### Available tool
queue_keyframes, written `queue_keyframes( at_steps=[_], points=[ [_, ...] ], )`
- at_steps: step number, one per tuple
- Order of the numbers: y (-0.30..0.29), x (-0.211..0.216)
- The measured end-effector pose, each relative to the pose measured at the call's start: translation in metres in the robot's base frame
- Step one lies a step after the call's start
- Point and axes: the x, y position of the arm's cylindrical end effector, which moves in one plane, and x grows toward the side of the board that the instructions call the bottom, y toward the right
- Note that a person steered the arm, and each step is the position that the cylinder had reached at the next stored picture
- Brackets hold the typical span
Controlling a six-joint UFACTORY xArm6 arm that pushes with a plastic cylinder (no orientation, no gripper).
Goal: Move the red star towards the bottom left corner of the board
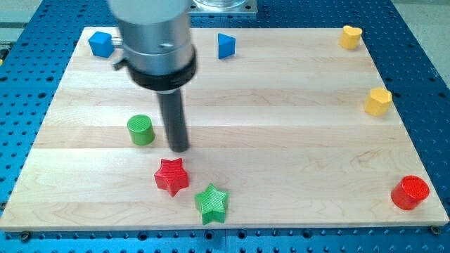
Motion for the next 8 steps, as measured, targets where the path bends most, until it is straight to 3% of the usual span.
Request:
queue_keyframes(
  at_steps=[1, 3, 6, 8],
  points=[
    [0.051, 0.0],
    [0.057, 0.0],
    [0.047, 0.027],
    [-0.007, 0.027]
  ],
)
